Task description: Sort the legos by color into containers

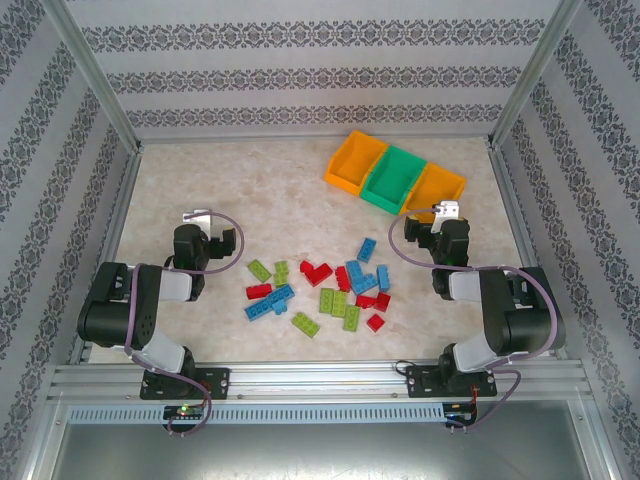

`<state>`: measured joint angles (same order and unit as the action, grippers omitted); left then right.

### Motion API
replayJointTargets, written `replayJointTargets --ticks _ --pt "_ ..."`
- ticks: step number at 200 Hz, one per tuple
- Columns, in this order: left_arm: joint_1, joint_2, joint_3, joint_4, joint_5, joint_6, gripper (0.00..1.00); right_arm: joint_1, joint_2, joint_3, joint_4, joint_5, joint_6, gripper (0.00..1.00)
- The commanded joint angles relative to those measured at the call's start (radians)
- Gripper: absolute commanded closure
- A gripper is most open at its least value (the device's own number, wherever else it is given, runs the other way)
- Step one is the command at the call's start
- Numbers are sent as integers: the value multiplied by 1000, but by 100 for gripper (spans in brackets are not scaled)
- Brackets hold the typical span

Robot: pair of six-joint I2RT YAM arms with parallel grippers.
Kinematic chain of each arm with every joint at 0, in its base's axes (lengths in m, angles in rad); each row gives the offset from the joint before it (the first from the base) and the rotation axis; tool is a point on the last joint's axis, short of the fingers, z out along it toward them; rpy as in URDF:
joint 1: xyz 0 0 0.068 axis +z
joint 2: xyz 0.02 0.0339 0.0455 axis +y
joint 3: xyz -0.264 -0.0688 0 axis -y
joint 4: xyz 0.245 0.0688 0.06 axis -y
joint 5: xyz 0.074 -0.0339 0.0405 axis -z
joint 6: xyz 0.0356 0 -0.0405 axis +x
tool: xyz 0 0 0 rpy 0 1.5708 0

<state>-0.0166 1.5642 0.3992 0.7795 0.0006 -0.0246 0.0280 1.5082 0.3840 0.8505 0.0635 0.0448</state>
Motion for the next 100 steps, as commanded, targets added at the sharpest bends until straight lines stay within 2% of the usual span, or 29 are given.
replayJointTargets --ticks 1,77,94,100 --pt "17 -3 20 42 13 20 1 -7 -2 4 32 -5 -16 2" --pt "18 -5 20 44 22 23 1 -13 -6 9 27 -20 -11 2" --pt "17 -45 63 -52 50 37 1 -7 -60 52 -87 6 -9 3" --pt "17 -77 98 -155 45 30 1 -4 -93 79 -176 31 3 4"
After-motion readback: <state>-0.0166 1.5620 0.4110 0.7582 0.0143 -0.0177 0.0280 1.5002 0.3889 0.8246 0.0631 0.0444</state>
